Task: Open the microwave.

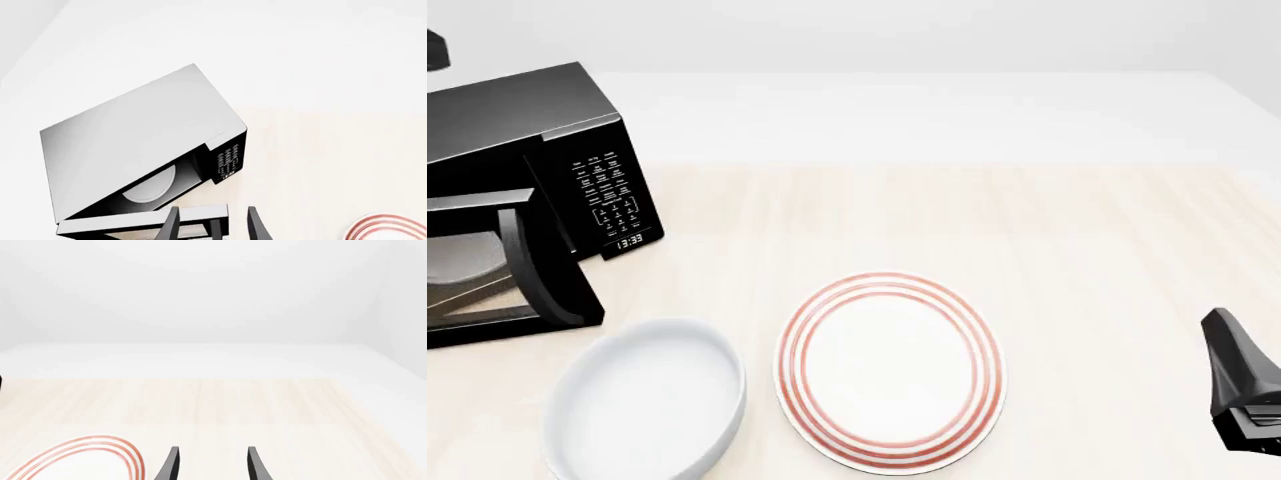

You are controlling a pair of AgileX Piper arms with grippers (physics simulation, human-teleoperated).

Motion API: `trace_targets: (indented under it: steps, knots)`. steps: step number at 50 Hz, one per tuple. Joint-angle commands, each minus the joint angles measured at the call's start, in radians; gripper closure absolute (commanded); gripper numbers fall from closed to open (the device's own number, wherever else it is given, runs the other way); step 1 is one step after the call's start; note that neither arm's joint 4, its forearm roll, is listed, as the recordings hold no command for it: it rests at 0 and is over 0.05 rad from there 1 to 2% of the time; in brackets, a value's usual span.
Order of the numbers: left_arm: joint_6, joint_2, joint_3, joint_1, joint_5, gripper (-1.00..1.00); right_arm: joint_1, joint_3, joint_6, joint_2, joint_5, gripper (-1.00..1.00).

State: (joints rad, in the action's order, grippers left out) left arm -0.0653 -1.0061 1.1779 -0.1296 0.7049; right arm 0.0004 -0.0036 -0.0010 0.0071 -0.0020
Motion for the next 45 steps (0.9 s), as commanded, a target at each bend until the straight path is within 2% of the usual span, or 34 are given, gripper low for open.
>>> trace_targets:
  steps: [1,27,45]
  knots:
    - [-0.031,-0.048,0.034,-0.015,0.031,-1.00,0.000,0.000,0.000,0.000,0.000,-1.00]
    - [0.000,-0.111,-0.011,-0.010,-0.013,-1.00,0.000,0.000,0.000,0.000,0.000,-1.00]
    - [-0.009,-0.121,-0.029,-0.041,-0.004,-1.00,0.000,0.000,0.000,0.000,0.000,-1.00]
